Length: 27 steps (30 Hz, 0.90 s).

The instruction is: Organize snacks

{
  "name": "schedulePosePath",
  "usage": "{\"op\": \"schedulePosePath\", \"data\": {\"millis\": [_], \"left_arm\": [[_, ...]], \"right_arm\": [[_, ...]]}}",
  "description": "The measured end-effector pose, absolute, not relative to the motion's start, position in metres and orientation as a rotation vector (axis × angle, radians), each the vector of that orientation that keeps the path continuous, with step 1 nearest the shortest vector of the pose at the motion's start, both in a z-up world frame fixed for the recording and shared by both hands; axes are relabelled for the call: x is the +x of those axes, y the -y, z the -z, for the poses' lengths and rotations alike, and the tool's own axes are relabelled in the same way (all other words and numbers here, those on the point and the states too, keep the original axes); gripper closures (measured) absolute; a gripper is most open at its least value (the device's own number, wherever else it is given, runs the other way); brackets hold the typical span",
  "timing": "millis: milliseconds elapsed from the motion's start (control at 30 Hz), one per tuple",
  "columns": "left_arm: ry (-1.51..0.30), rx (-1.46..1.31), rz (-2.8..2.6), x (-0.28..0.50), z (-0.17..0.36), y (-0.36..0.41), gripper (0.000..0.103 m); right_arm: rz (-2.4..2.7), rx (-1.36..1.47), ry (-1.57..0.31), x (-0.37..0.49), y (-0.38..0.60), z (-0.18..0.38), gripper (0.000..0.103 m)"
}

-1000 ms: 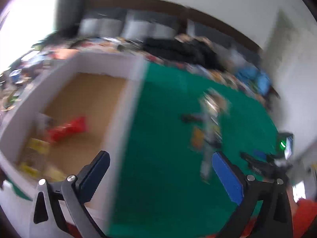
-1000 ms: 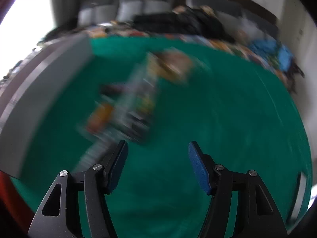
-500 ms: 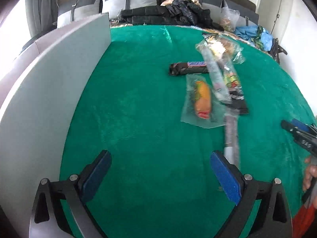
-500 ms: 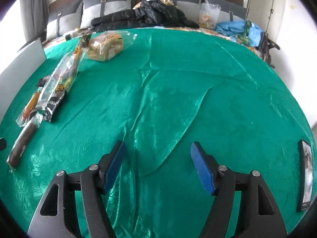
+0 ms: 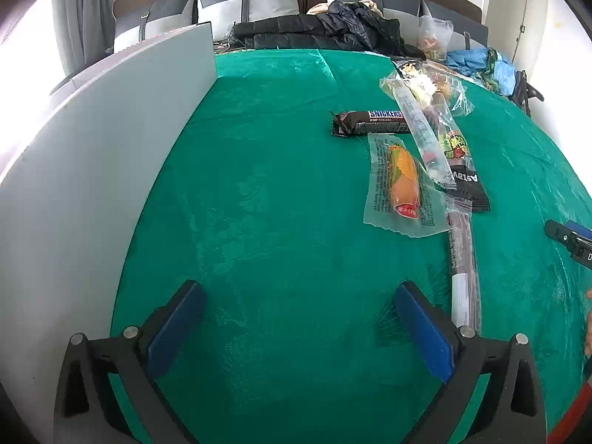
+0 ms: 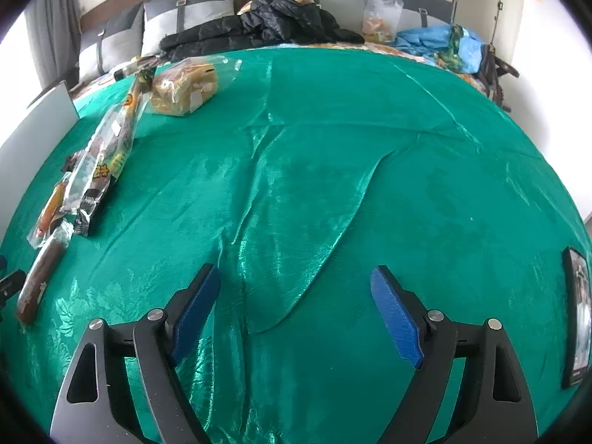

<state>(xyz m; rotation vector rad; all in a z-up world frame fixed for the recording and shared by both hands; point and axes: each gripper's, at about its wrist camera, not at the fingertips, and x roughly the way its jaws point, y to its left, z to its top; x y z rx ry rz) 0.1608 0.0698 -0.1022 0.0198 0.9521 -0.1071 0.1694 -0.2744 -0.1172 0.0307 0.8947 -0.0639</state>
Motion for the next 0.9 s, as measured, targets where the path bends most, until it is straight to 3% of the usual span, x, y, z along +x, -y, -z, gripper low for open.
{"op": "schedulePosePath", "data": {"millis": [467, 900], "left_arm": [[-0.955, 0.032, 0.101, 0.161, 0.1025, -0.069, 0.0], [-0.956, 0.032, 0.093, 0.1608, 0.1034, -0.0698, 0.0]], "right_arm": [[0.079, 0.032, -0.904, 0.1703, 0.2753, 0.118, 0.01], [0.075, 0.038, -0.905, 0.1707, 0.2771, 0.118, 0.009]]}}
